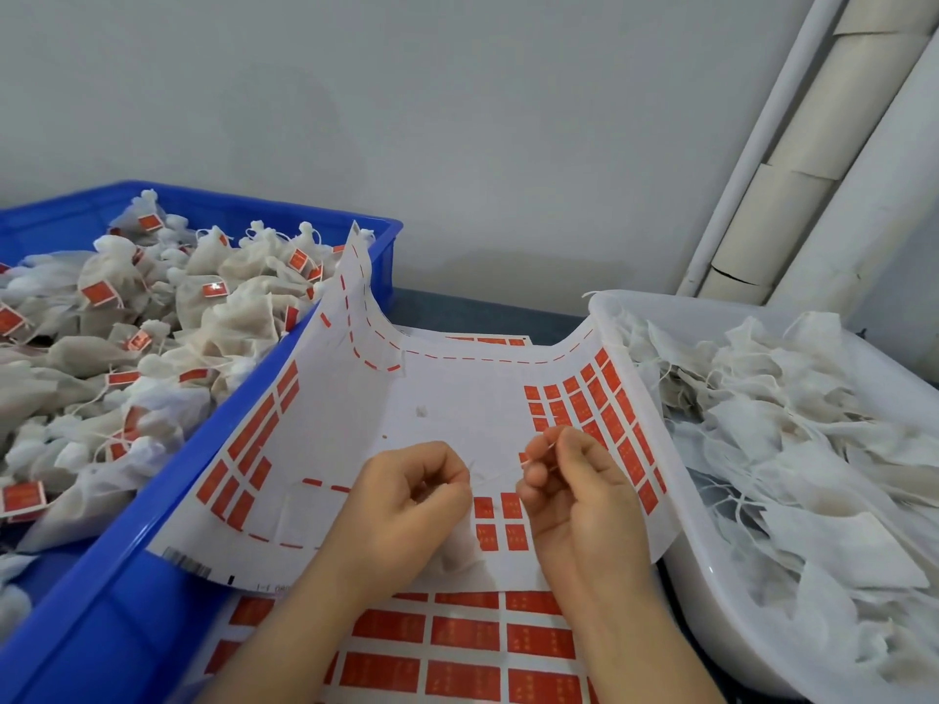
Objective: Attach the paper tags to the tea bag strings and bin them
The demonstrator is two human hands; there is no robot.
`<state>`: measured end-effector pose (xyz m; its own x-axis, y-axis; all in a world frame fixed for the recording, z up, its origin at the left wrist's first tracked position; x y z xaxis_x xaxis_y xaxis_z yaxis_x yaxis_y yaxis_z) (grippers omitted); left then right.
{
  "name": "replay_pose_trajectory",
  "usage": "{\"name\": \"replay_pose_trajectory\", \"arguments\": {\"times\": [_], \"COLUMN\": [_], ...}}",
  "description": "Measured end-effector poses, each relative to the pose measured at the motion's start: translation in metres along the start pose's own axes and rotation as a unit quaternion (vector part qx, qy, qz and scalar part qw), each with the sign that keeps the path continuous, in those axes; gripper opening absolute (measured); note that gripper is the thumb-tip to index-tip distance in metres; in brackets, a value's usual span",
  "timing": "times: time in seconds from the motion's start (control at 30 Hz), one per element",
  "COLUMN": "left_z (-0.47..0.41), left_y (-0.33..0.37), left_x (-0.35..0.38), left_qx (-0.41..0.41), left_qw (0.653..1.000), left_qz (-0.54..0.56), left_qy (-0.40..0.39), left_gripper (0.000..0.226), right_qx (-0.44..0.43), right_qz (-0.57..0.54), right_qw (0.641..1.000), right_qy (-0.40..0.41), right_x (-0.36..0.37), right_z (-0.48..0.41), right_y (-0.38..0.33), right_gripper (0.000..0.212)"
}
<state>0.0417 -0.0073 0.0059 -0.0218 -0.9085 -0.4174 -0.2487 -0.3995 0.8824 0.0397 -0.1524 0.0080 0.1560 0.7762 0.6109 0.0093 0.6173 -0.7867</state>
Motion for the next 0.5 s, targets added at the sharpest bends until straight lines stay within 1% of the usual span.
{"name": "replay_pose_trajectory", "arguments": {"times": [0.07, 0.17, 0.23, 0.33, 0.5], "left_z": [0.001, 0.001, 0.0, 0.0, 0.001], "left_y": [-0.001, 0.003, 0.006, 0.008, 0.006], "left_x": [0.003, 0.009, 0.013, 0.013, 0.013], "left_qx": [0.003, 0.016, 0.032, 0.045, 0.048], "left_qw": [1.0, 0.999, 0.998, 0.997, 0.996], "left_qz": [0.004, 0.027, 0.033, 0.042, 0.031], "left_qy": [-0.02, -0.042, -0.048, -0.054, -0.063], "left_gripper": [0.036, 0.02, 0.016, 0.02, 0.027], "right_qx": [0.009, 0.014, 0.018, 0.031, 0.022], "right_qz": [0.003, -0.017, -0.025, -0.015, -0.045], "right_qw": [1.0, 1.0, 1.0, 0.999, 0.998], "right_qy": [0.007, 0.015, -0.002, -0.029, -0.035], "right_x": [-0.001, -0.001, 0.003, 0.008, 0.007], "right_z": [0.001, 0.003, 0.005, 0.008, 0.006], "right_y": [0.005, 0.011, 0.013, 0.017, 0.013], "right_gripper": [0.037, 0.039, 0.034, 0.024, 0.02]}}
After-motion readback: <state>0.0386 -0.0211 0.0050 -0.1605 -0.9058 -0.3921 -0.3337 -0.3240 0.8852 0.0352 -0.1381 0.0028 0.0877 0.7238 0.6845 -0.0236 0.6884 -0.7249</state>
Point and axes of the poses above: each hand's wrist, its own z-axis away from the middle knuckle, its own x-axis out of the palm, y = z × x, the point moved 6 cm from there along -z, towards the middle knuckle, and after that the axes turned 6 degrees about -z, right-handed, at the moved point
